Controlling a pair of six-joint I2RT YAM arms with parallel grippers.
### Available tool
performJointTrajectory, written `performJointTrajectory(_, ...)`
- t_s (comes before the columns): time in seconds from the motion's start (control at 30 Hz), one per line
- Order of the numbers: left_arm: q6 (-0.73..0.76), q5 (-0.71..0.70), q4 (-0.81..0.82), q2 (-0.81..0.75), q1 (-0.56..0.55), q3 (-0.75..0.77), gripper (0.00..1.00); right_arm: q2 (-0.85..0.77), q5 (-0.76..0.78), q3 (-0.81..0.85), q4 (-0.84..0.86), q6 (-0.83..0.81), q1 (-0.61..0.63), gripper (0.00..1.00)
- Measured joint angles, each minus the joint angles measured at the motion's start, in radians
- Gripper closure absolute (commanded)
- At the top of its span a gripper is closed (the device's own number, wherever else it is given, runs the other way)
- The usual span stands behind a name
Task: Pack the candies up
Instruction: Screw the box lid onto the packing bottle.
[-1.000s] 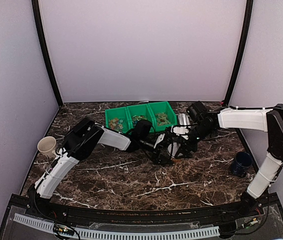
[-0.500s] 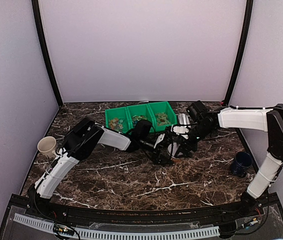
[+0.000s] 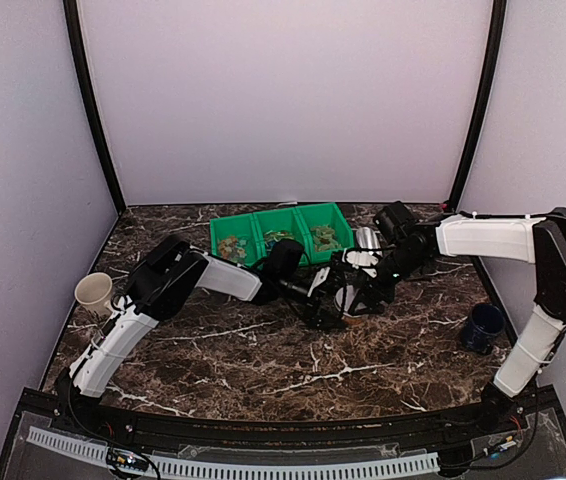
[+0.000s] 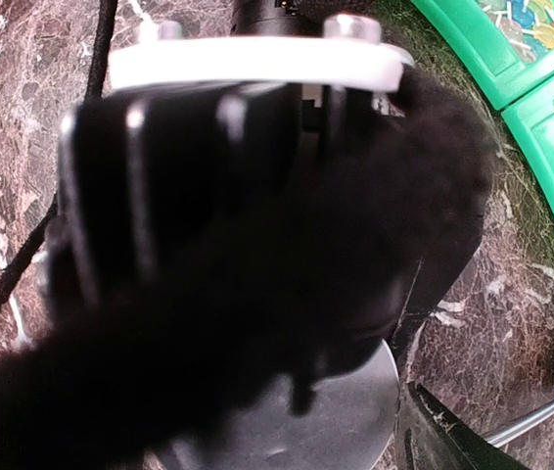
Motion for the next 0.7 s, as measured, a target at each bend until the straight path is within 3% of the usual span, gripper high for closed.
performJointTrajectory(0.27, -0.021, -0.009, 0.030, -0.003, 0.000, -0.016, 0.11, -0.008, 0.030, -0.020, 0.032, 0.059, 0.018, 0.23)
performJointTrajectory(0.7, -0.051, -0.038, 0.076, -0.014, -0.001, -0.048, 0.12, -0.083, 0.249, -0.119, 0.163, 0.330, 0.111, 0.23)
